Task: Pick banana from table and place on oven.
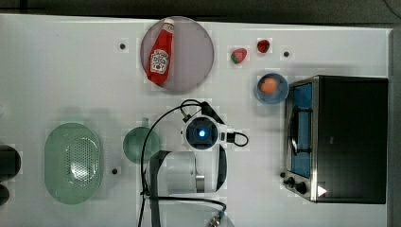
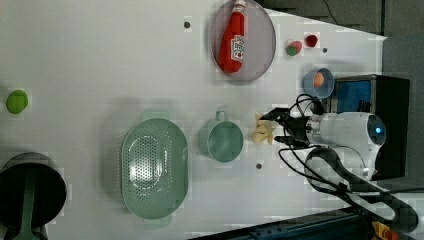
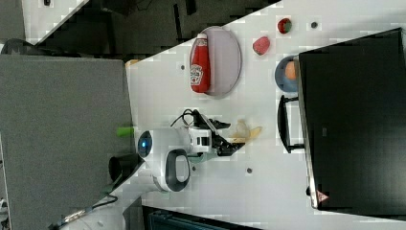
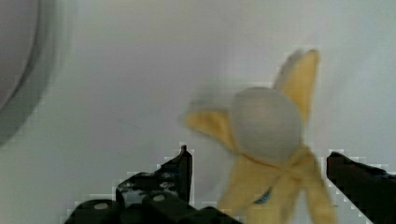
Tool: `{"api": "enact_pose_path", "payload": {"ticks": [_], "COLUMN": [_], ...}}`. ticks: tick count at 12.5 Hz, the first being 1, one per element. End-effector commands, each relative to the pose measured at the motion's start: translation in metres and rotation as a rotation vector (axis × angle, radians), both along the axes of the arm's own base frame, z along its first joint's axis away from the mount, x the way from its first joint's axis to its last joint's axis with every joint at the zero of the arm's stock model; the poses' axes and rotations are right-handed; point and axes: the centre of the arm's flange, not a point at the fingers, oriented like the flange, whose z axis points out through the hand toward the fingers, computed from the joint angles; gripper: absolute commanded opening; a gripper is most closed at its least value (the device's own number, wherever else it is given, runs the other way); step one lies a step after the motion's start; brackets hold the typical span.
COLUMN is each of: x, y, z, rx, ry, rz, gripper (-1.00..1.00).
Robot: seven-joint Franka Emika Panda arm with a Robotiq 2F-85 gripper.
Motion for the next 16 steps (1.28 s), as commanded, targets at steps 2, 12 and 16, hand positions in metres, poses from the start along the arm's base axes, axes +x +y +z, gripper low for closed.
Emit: {"api": "enact_pose_path", "payload": {"ticks": [2,12,16], "x": [-0.008,0.038,0.056], "y": [-0.004,-0.003,-0.01], "z": [-0.015,0.069,0.215], "rx": [0.006,0.012,0.001], "ry": [-0.002,-0.166,-0.135], "rz": [-0.058,-0.06,-0.074], "gripper": [0.69,-0.45,-0.45]}}
